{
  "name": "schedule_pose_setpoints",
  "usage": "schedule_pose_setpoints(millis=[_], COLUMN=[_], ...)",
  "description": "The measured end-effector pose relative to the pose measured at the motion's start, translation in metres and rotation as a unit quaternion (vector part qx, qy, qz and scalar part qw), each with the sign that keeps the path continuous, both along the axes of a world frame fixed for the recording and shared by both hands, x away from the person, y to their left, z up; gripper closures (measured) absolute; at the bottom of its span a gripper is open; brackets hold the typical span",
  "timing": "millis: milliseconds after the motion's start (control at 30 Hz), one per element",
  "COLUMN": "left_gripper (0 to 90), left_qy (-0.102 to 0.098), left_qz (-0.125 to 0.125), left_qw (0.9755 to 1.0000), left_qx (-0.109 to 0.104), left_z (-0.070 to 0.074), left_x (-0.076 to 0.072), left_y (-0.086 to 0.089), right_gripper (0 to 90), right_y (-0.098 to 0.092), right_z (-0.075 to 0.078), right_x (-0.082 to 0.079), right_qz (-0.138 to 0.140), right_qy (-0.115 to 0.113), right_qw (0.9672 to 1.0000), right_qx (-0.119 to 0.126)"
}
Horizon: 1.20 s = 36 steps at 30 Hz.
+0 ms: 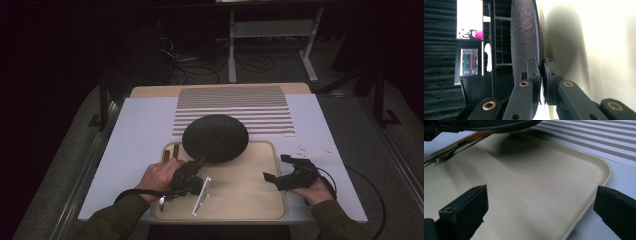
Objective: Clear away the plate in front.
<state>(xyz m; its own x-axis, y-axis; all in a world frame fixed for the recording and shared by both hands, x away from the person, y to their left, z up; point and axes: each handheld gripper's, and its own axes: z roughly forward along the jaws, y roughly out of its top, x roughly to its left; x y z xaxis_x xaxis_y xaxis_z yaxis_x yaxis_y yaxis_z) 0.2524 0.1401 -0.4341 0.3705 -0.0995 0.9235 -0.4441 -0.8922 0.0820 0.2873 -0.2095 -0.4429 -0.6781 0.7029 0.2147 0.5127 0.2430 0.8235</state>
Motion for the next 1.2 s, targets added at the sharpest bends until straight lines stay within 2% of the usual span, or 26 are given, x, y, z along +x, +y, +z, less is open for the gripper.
schedule_pose_setpoints(millis=[267, 600, 800, 900, 1000, 1067, 1167, 1200], left_gripper=[86.0, 85.9, 85.0, 85.9, 87.6, 88.2, 88.3, 88.3], left_qy=[0.004, 0.016, 0.018, 0.033, 0.044, 0.048, 0.052, 0.049], left_qz=[0.0, -0.004, -0.007, -0.009, -0.018, -0.021, -0.023, -0.023], left_qw=[1.0, 0.9999, 0.9998, 0.9994, 0.9987, 0.9984, 0.9983, 0.9984], left_qx=[0.003, 0.003, 0.007, 0.007, 0.019, 0.021, 0.013, 0.017], left_z=[-0.004, -0.013, -0.017, -0.02, -0.026, -0.028, -0.029, -0.029], left_x=[-0.028, -0.048, -0.055, -0.057, -0.061, -0.061, -0.061, -0.061], left_y=[0.007, 0.004, 0.002, 0.001, -0.002, -0.003, -0.003, -0.003], right_gripper=[0.0, 0.0, 0.0, 0.0, 0.0, 0.0, 0.0, 0.0], right_y=[0.001, 0.003, 0.003, 0.003, 0.004, 0.004, 0.004, 0.004], right_z=[0.0, 0.001, 0.001, 0.001, 0.001, 0.001, 0.001, 0.001], right_x=[0.0, 0.0, 0.0, -0.001, -0.001, -0.001, -0.001, -0.001], right_qz=[-0.001, 0.001, 0.001, 0.001, 0.002, 0.002, 0.003, 0.003], right_qy=[-0.001, -0.003, -0.004, -0.004, -0.004, -0.004, -0.004, -0.004], right_qw=[1.0, 1.0, 1.0, 0.9999, 0.9999, 0.9999, 0.9999, 0.9999], right_qx=[-0.004, -0.007, -0.008, -0.01, -0.01, -0.01, -0.011, -0.011])
